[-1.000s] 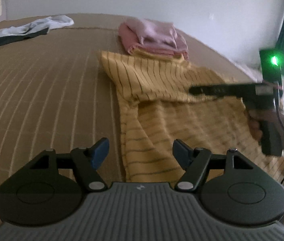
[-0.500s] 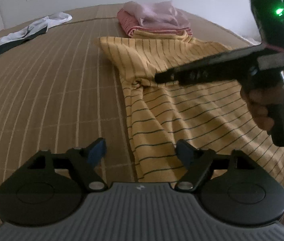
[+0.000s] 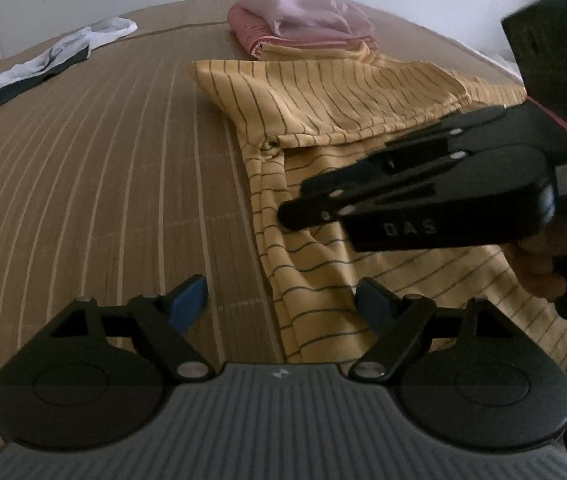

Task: Fold clothes

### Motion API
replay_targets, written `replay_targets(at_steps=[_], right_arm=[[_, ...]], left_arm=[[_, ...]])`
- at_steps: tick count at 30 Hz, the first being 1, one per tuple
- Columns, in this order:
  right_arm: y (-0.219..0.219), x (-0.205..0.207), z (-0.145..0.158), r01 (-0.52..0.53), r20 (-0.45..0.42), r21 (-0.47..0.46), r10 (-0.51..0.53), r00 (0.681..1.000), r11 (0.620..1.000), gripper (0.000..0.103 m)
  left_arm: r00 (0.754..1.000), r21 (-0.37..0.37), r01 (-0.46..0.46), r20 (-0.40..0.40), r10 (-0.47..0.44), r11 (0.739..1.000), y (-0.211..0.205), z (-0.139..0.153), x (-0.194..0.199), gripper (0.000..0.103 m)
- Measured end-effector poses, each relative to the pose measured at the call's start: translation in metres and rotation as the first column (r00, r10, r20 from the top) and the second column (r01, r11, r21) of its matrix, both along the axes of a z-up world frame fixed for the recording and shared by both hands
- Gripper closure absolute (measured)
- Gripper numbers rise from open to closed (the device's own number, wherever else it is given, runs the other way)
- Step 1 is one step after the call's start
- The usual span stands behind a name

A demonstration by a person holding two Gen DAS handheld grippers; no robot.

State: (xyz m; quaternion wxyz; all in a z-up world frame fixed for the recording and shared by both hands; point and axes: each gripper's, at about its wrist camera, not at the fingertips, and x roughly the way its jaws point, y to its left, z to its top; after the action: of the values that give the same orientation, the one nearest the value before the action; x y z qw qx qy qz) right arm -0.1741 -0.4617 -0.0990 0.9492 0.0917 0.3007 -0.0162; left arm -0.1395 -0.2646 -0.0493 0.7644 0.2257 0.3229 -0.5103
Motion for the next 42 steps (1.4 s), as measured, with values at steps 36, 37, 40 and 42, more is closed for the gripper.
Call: replay_targets(at_steps=[36,37,40,42], right_arm=[[-0.284,-0.342,-0.002,0.918,-0.014,0.333,-0.973,0.232,0.215,0.054],[-0.284,-0.338,-0.002,0.927,-0.011,0.308,-0.973,0.229,0.215,0.075],[-0.282,-0.328,0.000,0.927,0.012,0.270,-0.963,0.268,0.261,0.093],[-0.273,-0.317,0.008,0.926,0.047,0.224,-0.952,0.301,0.304,0.093]], left_arm=[[1.000,-0.031,-0.006,0.020,0.007,0.999,-0.008,-0.007,0.002,0.005],[1.000,-0.031,-0.006,0.020,0.006,0.999,-0.008,-0.008,0.002,0.004],[1.000,-0.032,-0.005,0.020,0.005,0.999,-0.008,-0.008,0.003,0.004],[1.000,-0.032,-0.004,0.021,0.004,0.999,-0.008,-0.008,0.003,0.004]])
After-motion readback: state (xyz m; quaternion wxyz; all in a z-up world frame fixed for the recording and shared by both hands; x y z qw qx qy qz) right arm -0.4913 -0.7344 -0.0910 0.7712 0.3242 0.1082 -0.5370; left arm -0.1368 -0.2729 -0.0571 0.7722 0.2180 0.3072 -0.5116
